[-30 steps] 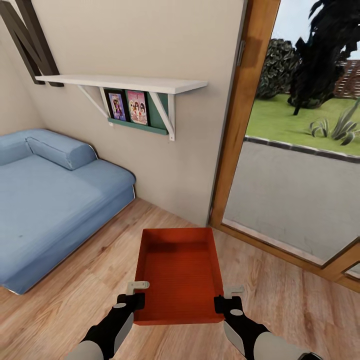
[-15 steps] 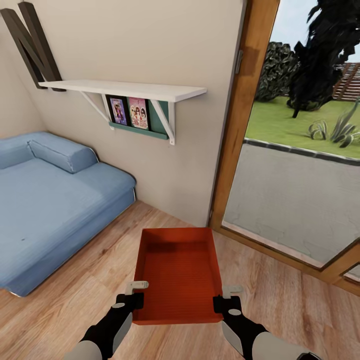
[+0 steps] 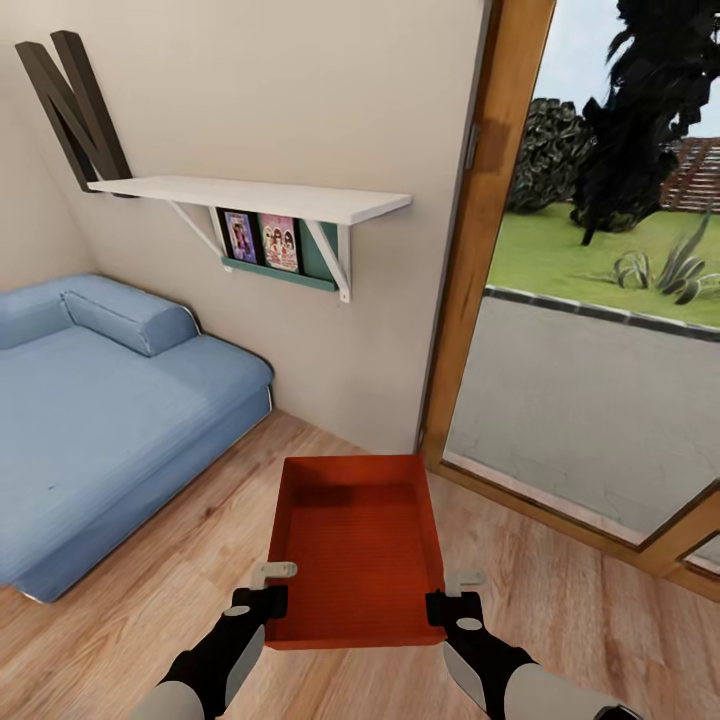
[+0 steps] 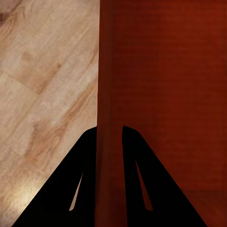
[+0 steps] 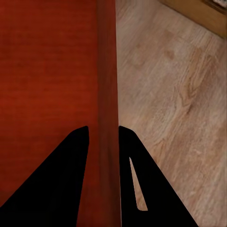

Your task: Move the two storage containers from the living room to the garage. In the garage, place one container on the floor and stack the other container on top of it (either order is fine).

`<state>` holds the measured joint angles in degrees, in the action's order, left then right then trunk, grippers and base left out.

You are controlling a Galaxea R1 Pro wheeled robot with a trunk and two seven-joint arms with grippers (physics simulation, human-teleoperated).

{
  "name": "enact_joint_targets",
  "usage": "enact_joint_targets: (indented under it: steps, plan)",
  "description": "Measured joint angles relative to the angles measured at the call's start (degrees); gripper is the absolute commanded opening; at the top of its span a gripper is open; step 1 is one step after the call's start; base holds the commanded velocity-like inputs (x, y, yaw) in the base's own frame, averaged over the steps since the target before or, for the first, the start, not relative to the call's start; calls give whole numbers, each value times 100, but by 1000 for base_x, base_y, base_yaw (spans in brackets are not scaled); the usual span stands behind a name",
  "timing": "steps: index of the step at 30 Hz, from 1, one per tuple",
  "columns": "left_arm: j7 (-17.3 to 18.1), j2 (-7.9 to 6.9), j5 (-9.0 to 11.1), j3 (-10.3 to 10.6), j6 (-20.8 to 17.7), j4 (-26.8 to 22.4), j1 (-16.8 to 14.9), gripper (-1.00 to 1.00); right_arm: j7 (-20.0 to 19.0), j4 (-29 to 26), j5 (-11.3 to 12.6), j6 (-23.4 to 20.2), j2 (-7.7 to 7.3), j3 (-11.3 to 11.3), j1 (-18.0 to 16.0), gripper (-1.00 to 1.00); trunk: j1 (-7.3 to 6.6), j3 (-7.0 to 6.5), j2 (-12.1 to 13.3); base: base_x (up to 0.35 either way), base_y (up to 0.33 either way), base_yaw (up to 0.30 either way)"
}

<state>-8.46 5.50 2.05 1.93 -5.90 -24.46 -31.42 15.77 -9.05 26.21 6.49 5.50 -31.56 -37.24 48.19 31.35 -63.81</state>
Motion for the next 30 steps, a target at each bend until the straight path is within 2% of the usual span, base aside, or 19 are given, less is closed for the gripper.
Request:
enact_joint_targets:
  steps: [12,30]
  plan:
    - [0,0,0,-2,7,-8,0,-100,5,-17,1,0,-4,-8,0,-100,-264,-323,482,0,0,0]
    - [-1,0,2,-3,7,-17,1,-100,8,-28,6,0,-7,-15,0,-100,-264,-486,483,0,0,0]
